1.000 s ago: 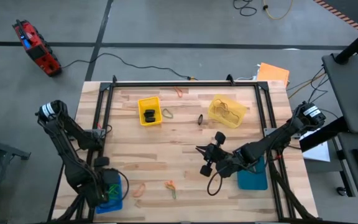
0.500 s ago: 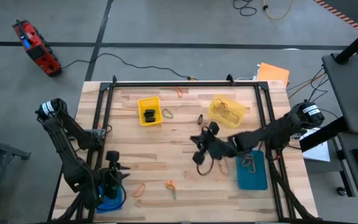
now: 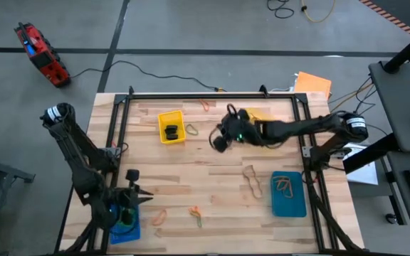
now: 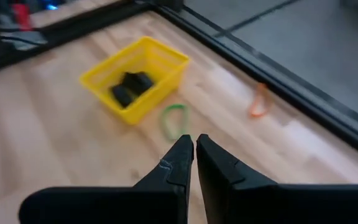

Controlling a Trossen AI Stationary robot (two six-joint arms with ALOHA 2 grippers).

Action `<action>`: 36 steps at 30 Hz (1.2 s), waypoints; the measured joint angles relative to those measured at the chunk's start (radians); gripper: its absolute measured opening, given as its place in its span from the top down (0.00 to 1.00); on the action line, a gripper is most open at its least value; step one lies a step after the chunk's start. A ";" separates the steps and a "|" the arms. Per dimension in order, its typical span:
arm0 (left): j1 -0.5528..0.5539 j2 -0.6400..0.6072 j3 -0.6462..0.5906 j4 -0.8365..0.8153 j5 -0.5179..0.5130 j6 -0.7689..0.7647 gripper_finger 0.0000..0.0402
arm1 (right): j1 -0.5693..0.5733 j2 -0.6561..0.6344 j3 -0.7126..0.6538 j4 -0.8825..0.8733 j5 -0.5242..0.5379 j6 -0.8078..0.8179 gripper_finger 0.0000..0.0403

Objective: Sort rubber bands into baskets
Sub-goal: Put the orange rubber band into the right blue bin

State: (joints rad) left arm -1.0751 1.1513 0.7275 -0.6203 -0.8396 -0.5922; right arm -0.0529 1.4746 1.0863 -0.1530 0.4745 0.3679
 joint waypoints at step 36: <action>0.219 -0.128 -0.116 0.162 -0.041 0.282 0.91 | -0.278 0.375 0.502 -0.343 -0.136 -0.103 0.96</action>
State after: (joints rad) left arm -0.8562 1.0238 0.6118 -0.4582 -0.8810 -0.3100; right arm -0.3306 1.8500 1.5879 -0.4964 0.3388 0.2644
